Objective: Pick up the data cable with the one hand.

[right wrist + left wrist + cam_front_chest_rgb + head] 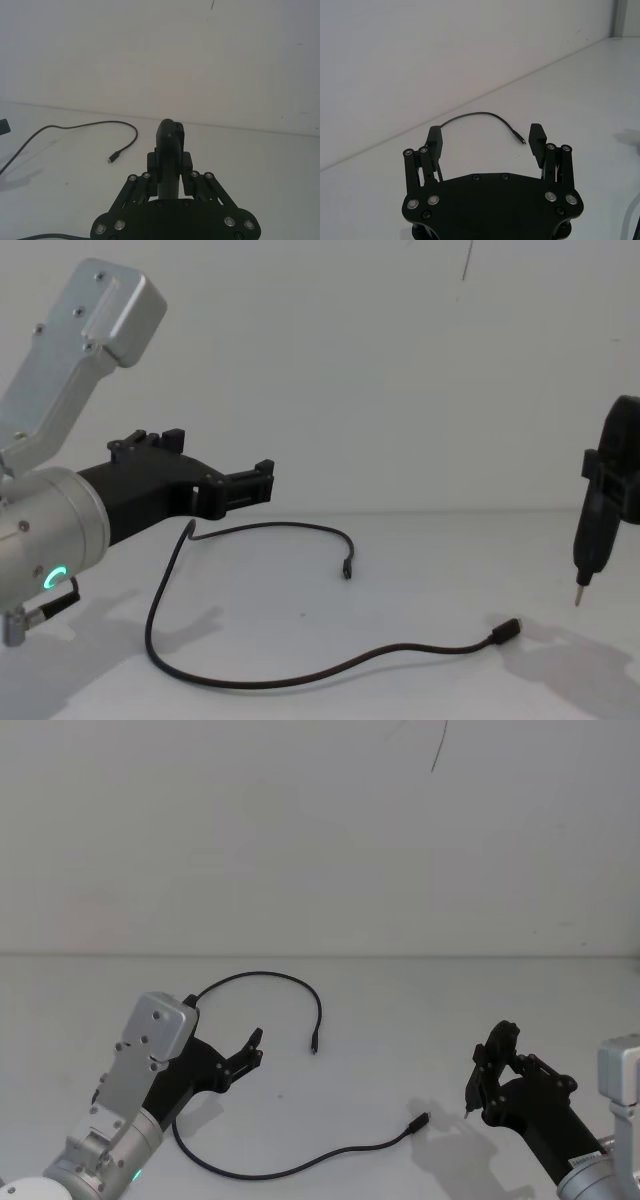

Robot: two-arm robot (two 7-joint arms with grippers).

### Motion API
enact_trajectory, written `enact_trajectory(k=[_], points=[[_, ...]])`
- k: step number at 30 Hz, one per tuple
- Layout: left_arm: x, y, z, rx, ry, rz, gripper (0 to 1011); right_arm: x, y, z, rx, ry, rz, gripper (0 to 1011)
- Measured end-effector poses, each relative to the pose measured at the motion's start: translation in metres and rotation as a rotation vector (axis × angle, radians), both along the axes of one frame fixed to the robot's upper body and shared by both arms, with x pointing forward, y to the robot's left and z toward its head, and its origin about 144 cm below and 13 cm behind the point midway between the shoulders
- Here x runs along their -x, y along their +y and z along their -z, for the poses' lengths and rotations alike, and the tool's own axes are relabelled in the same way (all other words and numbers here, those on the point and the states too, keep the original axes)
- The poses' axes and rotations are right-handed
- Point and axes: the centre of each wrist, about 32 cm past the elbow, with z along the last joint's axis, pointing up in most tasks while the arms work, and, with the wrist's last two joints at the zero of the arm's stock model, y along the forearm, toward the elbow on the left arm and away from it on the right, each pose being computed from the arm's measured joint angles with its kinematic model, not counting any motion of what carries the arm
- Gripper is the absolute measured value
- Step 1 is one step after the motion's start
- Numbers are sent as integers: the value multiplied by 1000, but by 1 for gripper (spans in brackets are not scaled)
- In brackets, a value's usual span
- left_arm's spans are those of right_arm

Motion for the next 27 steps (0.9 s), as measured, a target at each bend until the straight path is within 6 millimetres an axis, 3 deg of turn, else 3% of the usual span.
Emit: enact_trajectory(k=[27], points=[[0,0,0,0,0,0,1001,0,0,0,0,0,0,263]])
